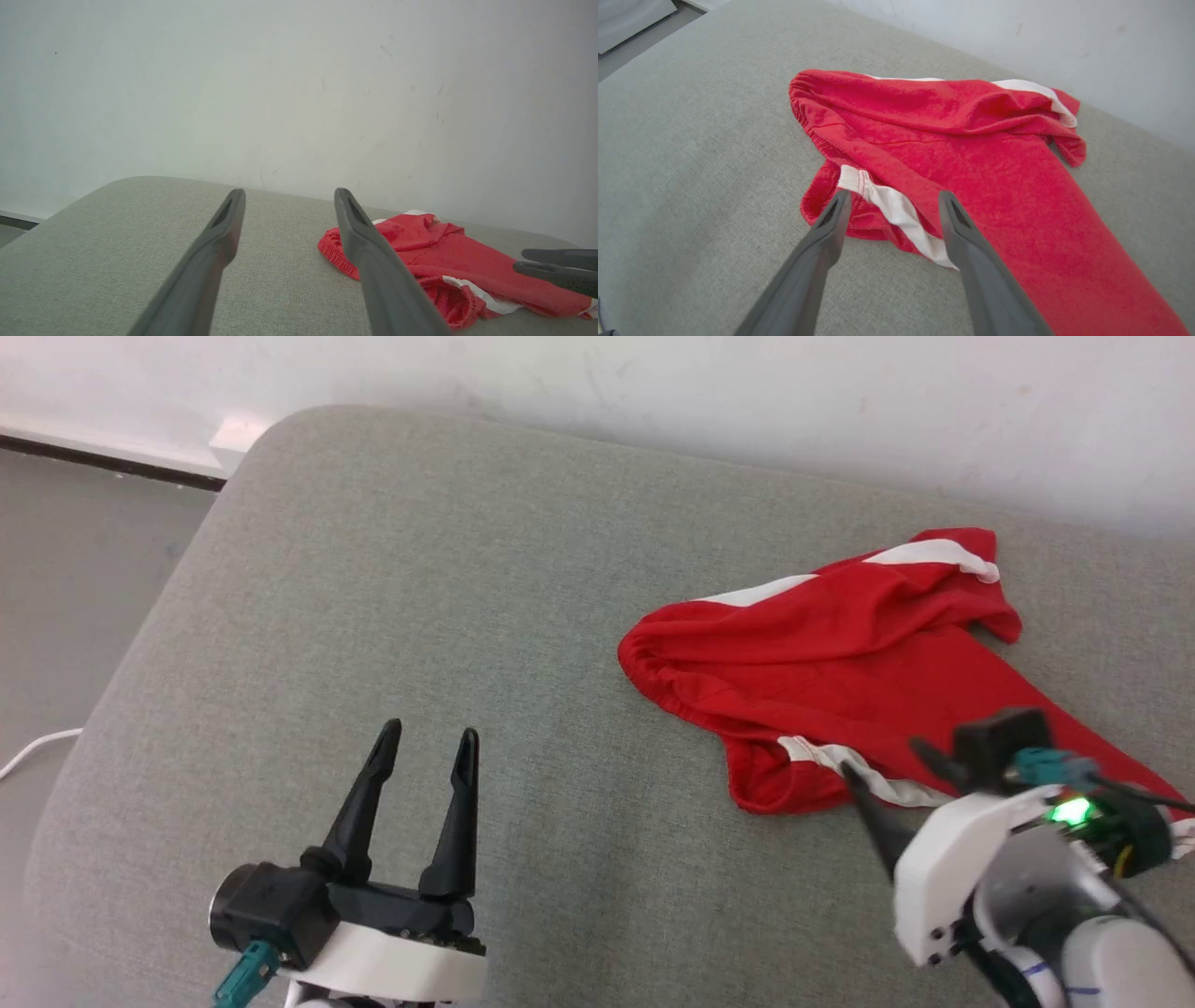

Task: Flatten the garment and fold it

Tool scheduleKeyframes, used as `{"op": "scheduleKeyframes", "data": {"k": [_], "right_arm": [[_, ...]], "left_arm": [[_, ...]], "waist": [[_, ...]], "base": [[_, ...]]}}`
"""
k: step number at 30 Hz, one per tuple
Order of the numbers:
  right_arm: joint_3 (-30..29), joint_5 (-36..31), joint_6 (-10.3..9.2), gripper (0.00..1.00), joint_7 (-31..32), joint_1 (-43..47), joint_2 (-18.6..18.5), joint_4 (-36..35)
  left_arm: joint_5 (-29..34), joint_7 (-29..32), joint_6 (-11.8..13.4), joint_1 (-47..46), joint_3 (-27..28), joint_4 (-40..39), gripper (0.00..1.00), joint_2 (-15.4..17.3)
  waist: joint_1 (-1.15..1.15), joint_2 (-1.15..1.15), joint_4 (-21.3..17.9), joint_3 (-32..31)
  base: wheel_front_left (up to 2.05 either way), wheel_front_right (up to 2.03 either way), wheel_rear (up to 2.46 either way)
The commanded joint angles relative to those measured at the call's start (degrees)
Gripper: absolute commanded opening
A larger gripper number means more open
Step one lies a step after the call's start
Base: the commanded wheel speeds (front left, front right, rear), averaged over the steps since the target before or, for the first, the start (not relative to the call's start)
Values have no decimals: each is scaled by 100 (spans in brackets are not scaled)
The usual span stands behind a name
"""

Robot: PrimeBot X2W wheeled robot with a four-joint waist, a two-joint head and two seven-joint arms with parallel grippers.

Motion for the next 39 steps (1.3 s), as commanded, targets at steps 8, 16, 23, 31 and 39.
{"op": "scheduleKeyframes", "data": {"k": [8, 16, 23, 31, 39], "right_arm": [[515, -88, -11, 100, -66, -210, 21, 919], [750, -272, -11, 0, -435, -683, 148, 1924], [962, -117, -11, 0, -659, -864, 233, 2001], [1405, 254, -11, 0, -233, -458, 165, 1204], [1948, 843, -11, 0, 663, 531, -39, 435]], "left_arm": [[-41, -27, -65, 21, -70, 58, 100, -12], [-123, -27, -41, -79, -120, 82, 100, -12], [-141, -27, -14, -115, -120, 128, 100, -12], [-113, -27, -5, -59, -114, 144, 100, -12], [-118, -27, -14, -30, -119, 143, 100, -12]], "waist": [[1, 0, 197, 104], [1, 0, 240, 238], [1, 0, 102, 172], [1, 0, -40, 25], [1, 0, -89, 87]], "base": [[0, 0, 0], [0, 0, 0], [0, 0, 0], [0, 0, 0], [0, 0, 0]]}}
